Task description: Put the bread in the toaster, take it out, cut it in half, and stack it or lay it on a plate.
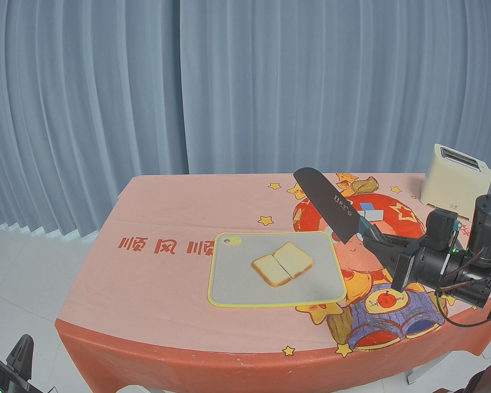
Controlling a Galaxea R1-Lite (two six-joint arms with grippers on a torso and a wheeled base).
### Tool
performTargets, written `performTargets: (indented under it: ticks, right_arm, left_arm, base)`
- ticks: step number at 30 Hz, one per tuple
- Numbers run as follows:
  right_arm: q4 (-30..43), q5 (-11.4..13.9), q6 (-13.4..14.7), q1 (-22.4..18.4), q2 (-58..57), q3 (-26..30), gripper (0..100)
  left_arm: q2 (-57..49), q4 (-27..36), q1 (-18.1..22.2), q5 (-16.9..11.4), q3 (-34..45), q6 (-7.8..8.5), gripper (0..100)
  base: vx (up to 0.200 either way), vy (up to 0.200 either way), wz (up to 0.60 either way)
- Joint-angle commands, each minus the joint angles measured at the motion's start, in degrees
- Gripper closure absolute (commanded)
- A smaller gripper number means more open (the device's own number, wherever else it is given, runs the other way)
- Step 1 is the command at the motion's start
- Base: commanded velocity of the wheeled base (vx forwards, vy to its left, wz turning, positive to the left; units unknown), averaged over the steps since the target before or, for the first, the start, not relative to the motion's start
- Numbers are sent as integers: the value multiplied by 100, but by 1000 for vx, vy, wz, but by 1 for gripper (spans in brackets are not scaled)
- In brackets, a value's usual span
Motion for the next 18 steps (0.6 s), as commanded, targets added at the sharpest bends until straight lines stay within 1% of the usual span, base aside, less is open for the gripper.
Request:
performTargets:
  ticks: [1,18]
  right_arm:
    - [6,7,2,-80,0,-13,100]
    - [-3,7,2,-54,79,40,100]
  left_arm:
    - [6,-2,0,1,101,6,100]
    - [6,-2,0,1,101,-2,100]
  base:
    - [0,0,0]
    - [0,0,0]
